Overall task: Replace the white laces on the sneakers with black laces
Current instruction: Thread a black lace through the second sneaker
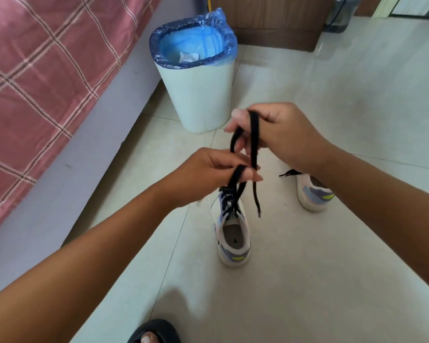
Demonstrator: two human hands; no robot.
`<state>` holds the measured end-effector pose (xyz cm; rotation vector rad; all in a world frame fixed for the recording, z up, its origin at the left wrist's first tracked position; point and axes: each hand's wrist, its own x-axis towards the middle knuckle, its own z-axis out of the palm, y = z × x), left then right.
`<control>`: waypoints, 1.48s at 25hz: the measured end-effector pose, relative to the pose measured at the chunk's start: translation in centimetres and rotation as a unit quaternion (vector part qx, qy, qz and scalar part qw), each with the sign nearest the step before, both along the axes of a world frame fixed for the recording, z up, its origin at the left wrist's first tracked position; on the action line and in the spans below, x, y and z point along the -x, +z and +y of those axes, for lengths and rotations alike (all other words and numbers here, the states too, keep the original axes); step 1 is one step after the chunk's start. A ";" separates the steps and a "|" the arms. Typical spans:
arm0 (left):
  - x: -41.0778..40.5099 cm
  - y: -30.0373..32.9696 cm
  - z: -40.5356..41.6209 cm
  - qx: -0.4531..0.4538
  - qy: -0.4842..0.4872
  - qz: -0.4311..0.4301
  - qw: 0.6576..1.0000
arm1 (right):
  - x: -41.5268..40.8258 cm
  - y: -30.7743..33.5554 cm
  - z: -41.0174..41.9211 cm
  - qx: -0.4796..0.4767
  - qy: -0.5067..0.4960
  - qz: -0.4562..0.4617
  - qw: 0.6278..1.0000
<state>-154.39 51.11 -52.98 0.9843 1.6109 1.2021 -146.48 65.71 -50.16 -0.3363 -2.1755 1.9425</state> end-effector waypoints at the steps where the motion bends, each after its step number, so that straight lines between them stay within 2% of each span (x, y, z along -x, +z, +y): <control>1: 0.1 0.2 0.8 -0.006 0.018 -0.005 1.000 | 0.9 -0.2 0.4 0.031 -0.023 -0.006 0.999; 3: 1.1 0.5 2.0 -0.007 0.098 0.006 0.995 | 2.0 -1.7 1.7 0.024 -0.079 -0.029 0.996; 4: 1.9 0.5 2.5 0.006 0.151 0.022 0.988 | 2.1 -3.2 2.6 -0.042 -0.081 -0.062 0.994; 6: 3.2 0.7 3.2 0.044 0.237 0.046 0.969 | 1.1 -7.1 3.3 -0.194 0.009 -0.187 0.963; 7: 3.7 0.9 3.6 0.055 0.259 0.045 0.963 | 0.4 -8.9 2.8 -0.219 0.089 -0.252 0.939; 8: 4.0 1.4 4.1 0.056 0.267 0.039 0.961 | -0.2 -10.3 2.0 -0.204 0.161 -0.295 0.920; 9: 4.3 1.9 4.5 0.052 0.264 0.031 0.963 | -0.5 -11.3 1.2 -0.157 0.199 -0.309 0.917; 11: 4.7 3.2 5.4 0.034 0.242 0.024 0.969 | -0.4 -12.2 -0.5 -0.062 0.188 -0.281 0.939; 13: 5.3 4.2 6.1 0.024 0.237 0.024 0.971 | 0.1 -12.2 -1.1 -0.062 0.153 -0.261 0.951; 16: 6.3 4.1 6.3 0.033 0.296 -0.021 0.954 | 0.3 -12.1 -1.1 -0.101 0.148 -0.278 0.944; 18: 6.7 3.4 5.7 0.060 0.325 -0.040 0.943 | 0.1 -12.1 -1.2 -0.066 0.143 -0.288 0.945; 20: 7.1 2.7 4.5 0.094 0.310 -0.015 0.946 | -0.1 -12.1 -1.0 -0.019 0.123 -0.300 0.946; 21: 7.2 2.5 3.8 0.109 0.293 0.000 0.950 | -0.2 -12.3 -0.8 0.027 0.107 -0.301 0.947; 23: 7.3 2.2 2.3 0.169 0.257 0.017 0.951 | -0.2 -12.8 -0.5 0.179 0.061 -0.286 0.939; 25: 6.5 1.7 0.3 0.279 0.170 0.014 0.945 | -0.2 -13.1 -0.7 0.334 -0.009 -0.257 0.907; 27: 5.0 0.8 -1.9 0.378 0.012 -0.019 0.926 | -0.2 -13.1 -0.8 0.383 -0.058 -0.240 0.890; 29: 3.8 -0.1 -3.4 0.439 -0.081 -0.048 0.894 | -0.5 -12.7 -0.6 0.309 -0.041 -0.237 0.920; 30: 3.6 -0.8 -3.5 0.451 -0.072 -0.030 0.889 | -0.7 -12.6 -0.6 0.201 -0.007 -0.233 0.951; 31: 3.8 -1.7 -3.2 0.447 -0.038 0.018 0.894 | -0.8 -12.6 -0.6 0.036 0.030 -0.216 0.975; 32: 4.1 -2.6 -2.6 0.424 0.006 0.090 0.901 | -0.9 -12.9 -0.6 -0.173 0.039 -0.163 0.971; 33: 4.3 -3.6 -1.6 0.389 0.039 0.166 0.905 | -0.9 -13.6 -0.7 -0.360 0.022 -0.057 0.931; 34: 4.1 -4.2 -0.5 0.351 0.051 0.209 0.911 | -1.0 -14.6 -0.8 -0.479 -0.005 0.052 0.876; 35: 3.7 -4.7 0.6 0.316 0.042 0.200 0.927 | -1.0 -15.4 -0.8 -0.520 -0.026 0.125 0.845; 36: 3.1 -5.1 1.5 0.287 0.023 0.147 0.946 | -1.1 -16.0 -1.0 -0.508 -0.048 0.163 0.844; 37: 2.6 -5.5 2.0 0.267 -0.001 0.077 0.961 | -1.2 -15.9 -1.3 -0.459 -0.075 0.155 0.872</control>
